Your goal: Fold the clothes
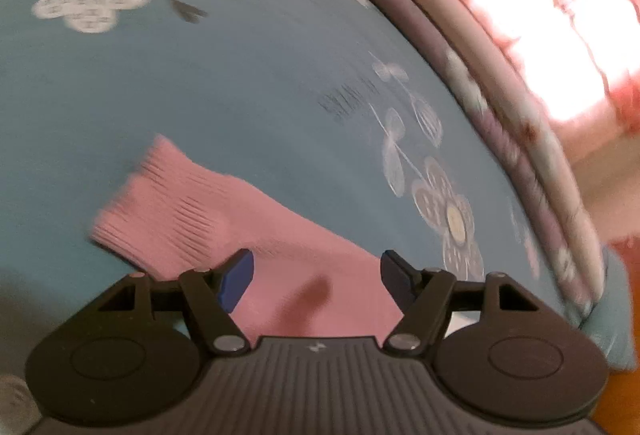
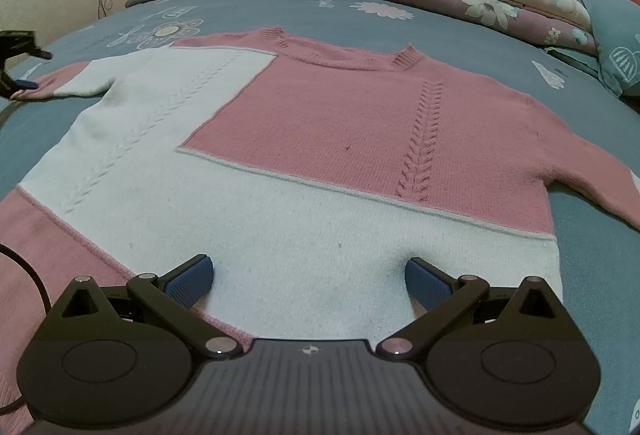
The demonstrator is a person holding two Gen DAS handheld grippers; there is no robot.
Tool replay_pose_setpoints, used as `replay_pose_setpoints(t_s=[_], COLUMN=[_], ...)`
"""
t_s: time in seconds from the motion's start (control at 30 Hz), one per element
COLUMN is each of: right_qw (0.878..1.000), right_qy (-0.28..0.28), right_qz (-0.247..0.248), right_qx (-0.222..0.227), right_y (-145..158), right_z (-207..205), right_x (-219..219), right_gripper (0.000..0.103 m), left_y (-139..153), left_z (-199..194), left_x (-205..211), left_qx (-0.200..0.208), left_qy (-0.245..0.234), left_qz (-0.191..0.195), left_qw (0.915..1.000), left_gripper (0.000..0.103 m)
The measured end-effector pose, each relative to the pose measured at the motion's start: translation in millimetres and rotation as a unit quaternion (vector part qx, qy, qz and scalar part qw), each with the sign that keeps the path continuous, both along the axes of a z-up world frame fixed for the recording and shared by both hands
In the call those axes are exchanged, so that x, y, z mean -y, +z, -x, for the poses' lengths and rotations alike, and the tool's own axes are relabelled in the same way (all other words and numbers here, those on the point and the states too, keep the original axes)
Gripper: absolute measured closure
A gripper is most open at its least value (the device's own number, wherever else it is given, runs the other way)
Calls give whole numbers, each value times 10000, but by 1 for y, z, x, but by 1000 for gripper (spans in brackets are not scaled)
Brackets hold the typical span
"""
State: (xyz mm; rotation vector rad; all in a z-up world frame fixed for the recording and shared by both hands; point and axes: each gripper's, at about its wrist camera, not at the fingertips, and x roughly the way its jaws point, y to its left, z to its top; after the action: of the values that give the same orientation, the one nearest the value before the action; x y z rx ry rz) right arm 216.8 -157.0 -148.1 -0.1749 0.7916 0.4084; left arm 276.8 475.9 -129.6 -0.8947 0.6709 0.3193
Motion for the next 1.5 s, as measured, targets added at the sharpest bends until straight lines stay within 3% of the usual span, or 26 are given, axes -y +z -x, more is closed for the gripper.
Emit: replay_pose_setpoints(t_s=[0.13, 0.2, 0.27, 0.33, 0.47, 0.63, 0.73, 0.8, 0.87, 0.97, 1.03, 1.1, 1.17, 1.23, 1.3, 1.37, 1.5], right_qw=[10000, 10000, 10000, 10000, 10000, 10000, 10000, 10000, 10000, 10000, 10000, 10000, 10000, 10000, 10000, 10000, 10000], right_qy=[-12, -10, -10, -8, -7, 1, 1, -2, -9, -23, -27, -18, -8, 1, 11, 13, -3], right_qz=[-1, -3, 0, -1, 3, 3, 6, 7, 8, 5, 3, 0, -2, 4, 15, 19, 27], right_qx=[29, 31, 30, 34, 23, 21, 12, 18, 27, 50, 59, 46, 31, 25, 7, -23, -82], right_y=[-1, -1, -1, -1, 0, 1, 1, 1, 0, -1, -1, -1, -1, 0, 0, 1, 2], right_z=[1, 1, 0, 1, 0, 0, -1, -1, 0, 1, 2, 1, 1, 1, 1, 1, 0], right_x=[-1, -1, -1, -1, 0, 0, 0, -1, -1, -1, -2, -1, -1, 0, 0, 0, -1], right_gripper=[0, 0, 0, 0, 0, 0, 0, 0, 0, 0, 0, 0, 0, 0, 0, 0, 0], left_y=[3, 11, 24, 33, 29, 15, 20, 28, 38, 45, 44, 38, 30, 23, 19, 12, 16], left_z=[7, -1, -16, -30, -46, -51, -43, -43, -46, -62, -70, -76, -76, -74, -67, -68, -63], left_x=[-16, -11, 3, 20, 39, 30, 32, 47, 82, 153, 204, 256, 293, 321, 331, 329, 316], left_qx=[-161, -440, -726, -713, -668, -1078, -822, -685, -483, -220, -176, -203, -232, -267, -344, -577, -689], left_qy=[321, 327, 70, -303, -762, 26, 446, 125, -507, -1687, -2420, -3205, -3697, -4034, -4191, -4162, -4002], left_qz=[-25, -230, -638, -936, -1017, -1352, -1207, -1200, -1364, -1651, -1913, -2284, -2694, -3041, -3327, -3515, -3255], left_qw=[9994, 9982, 9953, 9926, 9896, 9849, 9883, 9903, 9882, 9715, 9511, 9191, 8889, 8626, 8441, 8366, 8539], left_gripper=[32, 32, 29, 29, 22, 23, 23, 23, 23, 22, 22, 22, 22, 22, 21, 16, 12])
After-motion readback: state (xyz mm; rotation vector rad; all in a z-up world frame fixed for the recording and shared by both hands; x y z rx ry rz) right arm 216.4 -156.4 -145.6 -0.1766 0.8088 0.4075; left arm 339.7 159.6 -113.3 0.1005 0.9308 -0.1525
